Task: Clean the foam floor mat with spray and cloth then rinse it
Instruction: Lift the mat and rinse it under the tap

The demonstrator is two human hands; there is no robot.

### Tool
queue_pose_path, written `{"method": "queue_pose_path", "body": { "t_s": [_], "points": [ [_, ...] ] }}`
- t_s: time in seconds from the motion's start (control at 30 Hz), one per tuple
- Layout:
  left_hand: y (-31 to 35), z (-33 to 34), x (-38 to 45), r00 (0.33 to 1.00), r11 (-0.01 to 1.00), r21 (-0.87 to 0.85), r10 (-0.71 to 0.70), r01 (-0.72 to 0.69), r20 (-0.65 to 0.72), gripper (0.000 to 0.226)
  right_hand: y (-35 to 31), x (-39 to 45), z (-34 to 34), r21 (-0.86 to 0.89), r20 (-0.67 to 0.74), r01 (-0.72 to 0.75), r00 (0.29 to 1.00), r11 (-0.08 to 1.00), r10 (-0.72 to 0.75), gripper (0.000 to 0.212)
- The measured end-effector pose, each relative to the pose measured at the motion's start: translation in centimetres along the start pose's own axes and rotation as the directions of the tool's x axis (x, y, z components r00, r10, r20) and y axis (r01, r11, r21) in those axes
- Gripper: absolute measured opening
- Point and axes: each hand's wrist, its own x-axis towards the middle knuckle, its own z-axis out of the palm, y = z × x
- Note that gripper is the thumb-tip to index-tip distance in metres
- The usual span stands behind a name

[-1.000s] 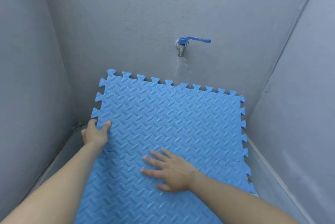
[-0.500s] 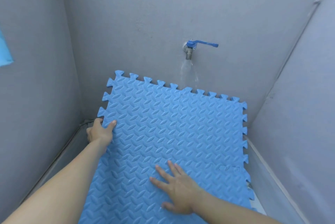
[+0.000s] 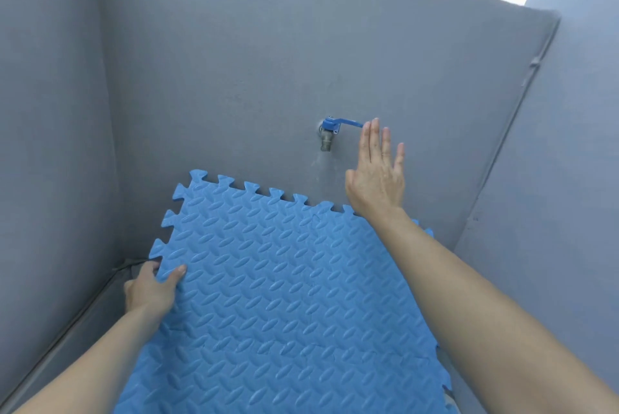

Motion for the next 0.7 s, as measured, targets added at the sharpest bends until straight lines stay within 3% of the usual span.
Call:
{"method": "queue_pose_path", "body": {
  "t_s": [0.7],
  "points": [
    [0.22, -0.15, -0.36, 1.0, 1.0, -0.01, -0.008, 0.008, -0.007, 0.063, -0.13, 1.02, 0.56, 0.023, 0.099, -0.074, 0.993, 0.997, 0.071, 0.091]
  ]
}}
